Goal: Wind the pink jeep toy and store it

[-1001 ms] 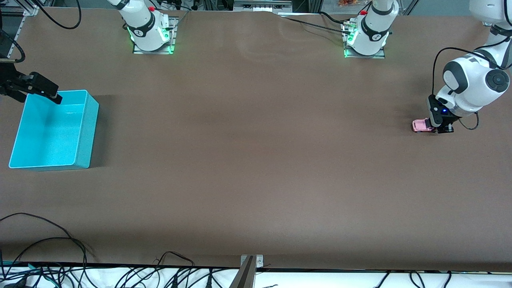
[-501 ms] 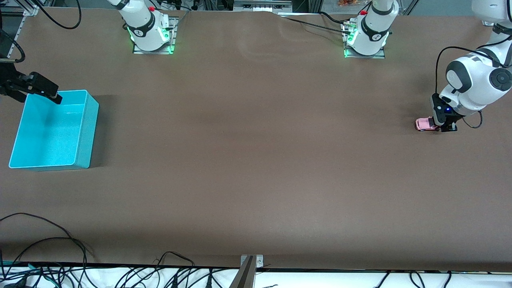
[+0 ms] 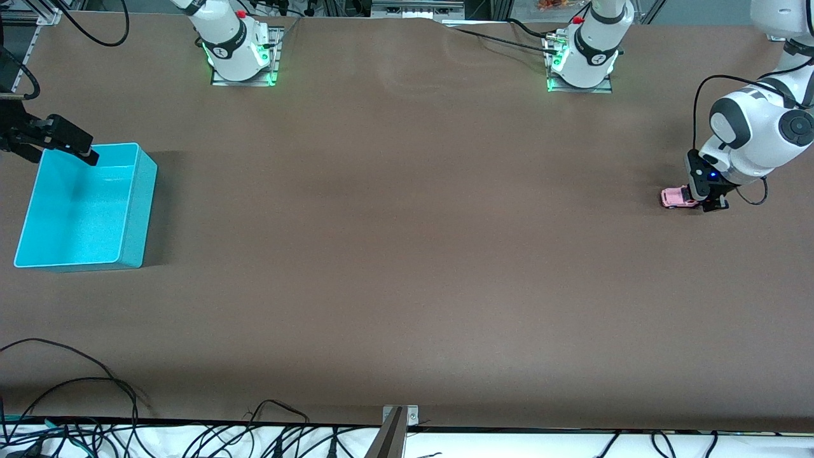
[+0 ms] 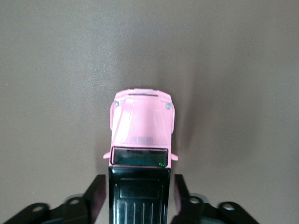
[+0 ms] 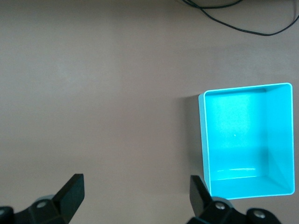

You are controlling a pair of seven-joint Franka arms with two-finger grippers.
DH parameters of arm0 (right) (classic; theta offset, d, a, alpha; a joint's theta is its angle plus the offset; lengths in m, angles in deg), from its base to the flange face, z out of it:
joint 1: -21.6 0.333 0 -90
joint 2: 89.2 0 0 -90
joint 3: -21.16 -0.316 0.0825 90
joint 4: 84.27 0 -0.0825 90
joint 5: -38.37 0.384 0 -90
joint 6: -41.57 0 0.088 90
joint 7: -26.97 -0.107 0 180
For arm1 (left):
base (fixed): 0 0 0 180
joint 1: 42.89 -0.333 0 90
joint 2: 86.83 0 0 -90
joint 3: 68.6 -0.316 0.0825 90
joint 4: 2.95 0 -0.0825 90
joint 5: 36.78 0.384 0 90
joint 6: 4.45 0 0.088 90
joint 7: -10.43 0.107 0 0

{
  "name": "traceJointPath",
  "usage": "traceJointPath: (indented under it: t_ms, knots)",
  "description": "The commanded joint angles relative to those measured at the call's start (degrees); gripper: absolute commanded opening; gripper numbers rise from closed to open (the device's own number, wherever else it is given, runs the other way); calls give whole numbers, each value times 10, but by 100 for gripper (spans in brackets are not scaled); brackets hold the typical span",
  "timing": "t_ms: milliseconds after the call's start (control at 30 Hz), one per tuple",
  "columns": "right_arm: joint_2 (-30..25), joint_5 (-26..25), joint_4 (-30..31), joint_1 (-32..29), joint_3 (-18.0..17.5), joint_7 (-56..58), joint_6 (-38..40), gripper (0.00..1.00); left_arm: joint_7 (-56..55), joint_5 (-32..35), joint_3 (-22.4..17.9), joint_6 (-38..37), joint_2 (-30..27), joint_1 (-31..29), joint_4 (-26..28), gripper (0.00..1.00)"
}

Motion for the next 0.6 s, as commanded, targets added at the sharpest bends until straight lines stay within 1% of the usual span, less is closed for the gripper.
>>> traceJointPath:
  t_ms: [0,567]
  knots:
    - [5,6,-15,-2,0,6,4,100,10,-10,-4,-7,9,0,-16,100]
    - [5,6,-15,-2,0,7,4,100,6,-10,-4,-20,3,0,-16,100]
